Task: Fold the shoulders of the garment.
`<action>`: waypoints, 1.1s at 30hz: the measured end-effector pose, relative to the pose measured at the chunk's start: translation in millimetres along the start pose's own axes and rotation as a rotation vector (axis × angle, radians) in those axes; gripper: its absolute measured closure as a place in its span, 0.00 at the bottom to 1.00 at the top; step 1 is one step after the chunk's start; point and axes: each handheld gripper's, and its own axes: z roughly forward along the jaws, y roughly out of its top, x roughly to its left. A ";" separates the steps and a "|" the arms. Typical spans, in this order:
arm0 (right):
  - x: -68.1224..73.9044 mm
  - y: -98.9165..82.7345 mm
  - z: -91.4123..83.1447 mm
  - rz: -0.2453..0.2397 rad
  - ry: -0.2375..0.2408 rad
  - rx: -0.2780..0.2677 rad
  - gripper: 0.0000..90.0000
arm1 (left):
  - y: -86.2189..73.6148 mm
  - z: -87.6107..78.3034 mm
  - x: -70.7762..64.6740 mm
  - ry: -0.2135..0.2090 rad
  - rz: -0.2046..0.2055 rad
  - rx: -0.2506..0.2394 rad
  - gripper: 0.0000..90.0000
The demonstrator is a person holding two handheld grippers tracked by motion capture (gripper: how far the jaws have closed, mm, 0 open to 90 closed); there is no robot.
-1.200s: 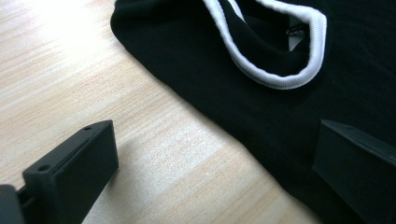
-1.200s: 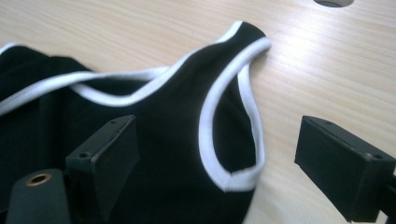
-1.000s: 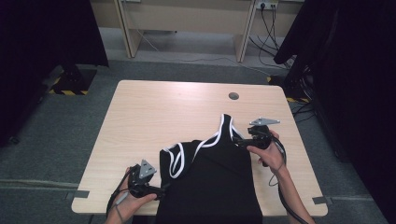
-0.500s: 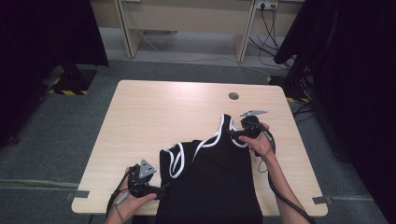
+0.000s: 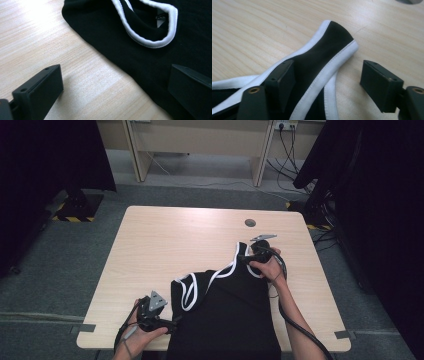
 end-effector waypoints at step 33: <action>53.4 -48.2 -83.7 -0.167 0.176 -0.260 0.90 | 0.0 0.1 -0.1 0.001 -0.001 0.000 0.00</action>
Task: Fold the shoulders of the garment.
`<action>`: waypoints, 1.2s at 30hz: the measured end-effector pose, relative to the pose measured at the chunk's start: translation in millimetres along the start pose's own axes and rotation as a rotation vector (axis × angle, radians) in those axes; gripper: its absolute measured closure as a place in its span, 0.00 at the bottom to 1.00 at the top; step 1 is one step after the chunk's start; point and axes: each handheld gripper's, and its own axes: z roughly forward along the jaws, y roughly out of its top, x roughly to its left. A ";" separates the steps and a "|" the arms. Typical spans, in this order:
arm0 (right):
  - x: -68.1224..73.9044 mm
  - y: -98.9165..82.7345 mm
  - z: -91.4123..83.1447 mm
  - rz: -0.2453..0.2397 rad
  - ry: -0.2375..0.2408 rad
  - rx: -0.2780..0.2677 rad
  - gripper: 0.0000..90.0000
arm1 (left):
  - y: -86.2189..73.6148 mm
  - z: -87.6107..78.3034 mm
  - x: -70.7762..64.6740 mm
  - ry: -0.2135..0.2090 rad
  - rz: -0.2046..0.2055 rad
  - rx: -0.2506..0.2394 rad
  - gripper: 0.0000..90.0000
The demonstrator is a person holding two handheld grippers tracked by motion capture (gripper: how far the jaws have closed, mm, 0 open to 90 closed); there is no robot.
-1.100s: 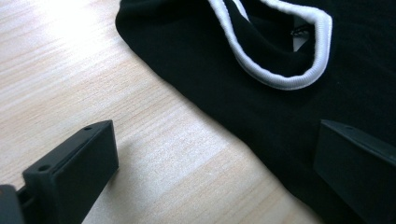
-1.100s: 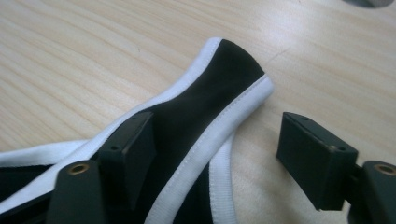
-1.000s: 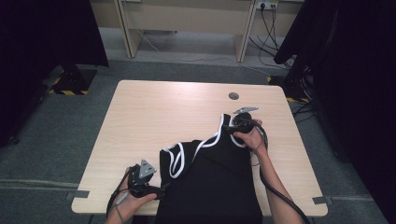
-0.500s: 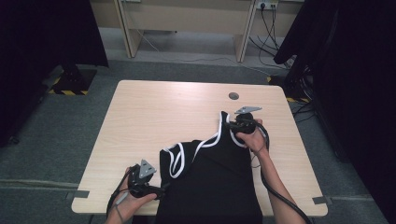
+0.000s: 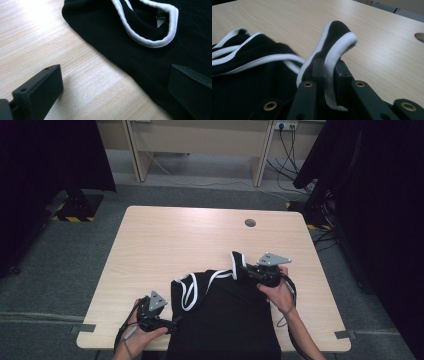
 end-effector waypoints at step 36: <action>27.3 16.4 25.5 0.023 0.081 0.200 0.93 | 0.0 0.1 0.0 0.001 0.000 -0.002 0.00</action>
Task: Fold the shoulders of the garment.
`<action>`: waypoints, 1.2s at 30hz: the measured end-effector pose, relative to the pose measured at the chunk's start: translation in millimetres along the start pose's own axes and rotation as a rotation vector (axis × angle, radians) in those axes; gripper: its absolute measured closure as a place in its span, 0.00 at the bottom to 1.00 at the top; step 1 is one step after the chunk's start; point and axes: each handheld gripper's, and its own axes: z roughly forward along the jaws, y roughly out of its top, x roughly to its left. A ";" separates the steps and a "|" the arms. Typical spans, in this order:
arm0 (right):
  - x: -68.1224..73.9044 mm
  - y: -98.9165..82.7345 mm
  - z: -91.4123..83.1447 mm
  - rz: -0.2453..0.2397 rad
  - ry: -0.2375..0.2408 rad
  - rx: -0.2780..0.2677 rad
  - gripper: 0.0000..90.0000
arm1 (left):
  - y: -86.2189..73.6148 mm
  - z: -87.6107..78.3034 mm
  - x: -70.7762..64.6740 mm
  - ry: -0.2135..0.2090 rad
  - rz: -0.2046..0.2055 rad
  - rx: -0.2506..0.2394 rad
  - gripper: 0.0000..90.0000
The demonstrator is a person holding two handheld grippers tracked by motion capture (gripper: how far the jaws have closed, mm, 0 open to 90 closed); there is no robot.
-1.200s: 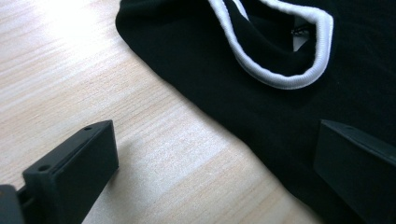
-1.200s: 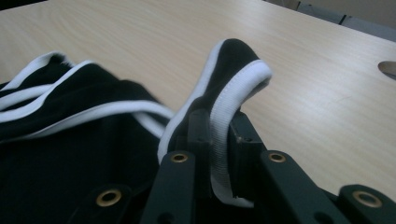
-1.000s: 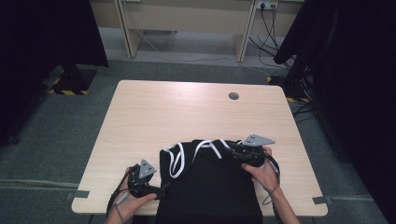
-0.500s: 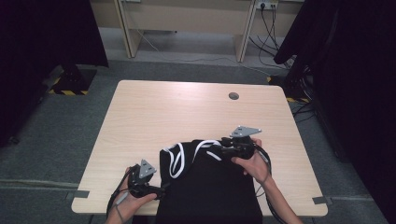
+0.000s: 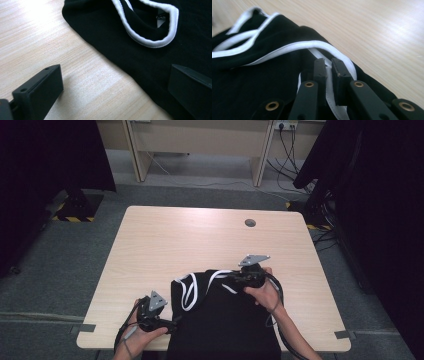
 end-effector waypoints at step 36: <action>16.7 -65.6 -64.8 -0.038 -0.096 -0.037 0.75 | 0.1 -0.1 0.0 0.001 -0.001 0.002 0.00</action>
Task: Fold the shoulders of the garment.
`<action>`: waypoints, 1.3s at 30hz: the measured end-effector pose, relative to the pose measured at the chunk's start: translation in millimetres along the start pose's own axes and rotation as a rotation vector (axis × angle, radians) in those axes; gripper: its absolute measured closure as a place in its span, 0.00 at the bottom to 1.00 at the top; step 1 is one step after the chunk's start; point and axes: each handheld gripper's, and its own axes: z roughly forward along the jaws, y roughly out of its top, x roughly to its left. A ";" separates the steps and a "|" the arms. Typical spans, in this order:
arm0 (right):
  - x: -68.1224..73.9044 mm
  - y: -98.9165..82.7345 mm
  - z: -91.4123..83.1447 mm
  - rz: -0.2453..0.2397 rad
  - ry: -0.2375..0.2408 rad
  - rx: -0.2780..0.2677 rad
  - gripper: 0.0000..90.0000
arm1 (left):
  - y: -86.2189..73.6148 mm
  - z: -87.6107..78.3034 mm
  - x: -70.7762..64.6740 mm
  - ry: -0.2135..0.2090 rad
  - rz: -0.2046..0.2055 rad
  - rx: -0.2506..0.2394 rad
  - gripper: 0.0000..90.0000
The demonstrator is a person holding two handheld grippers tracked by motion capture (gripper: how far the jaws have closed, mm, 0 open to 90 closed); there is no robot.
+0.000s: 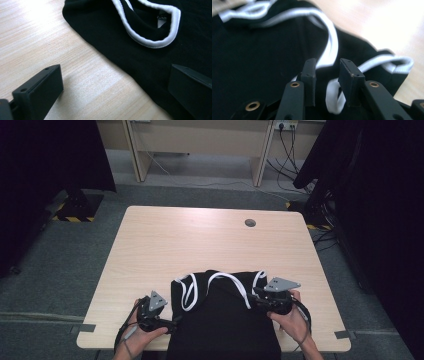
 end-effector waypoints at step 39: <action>-1.7 -44.1 -14.8 0.072 -0.024 0.063 0.50 | 3.8 3.5 -0.8 -0.013 0.005 -0.006 0.01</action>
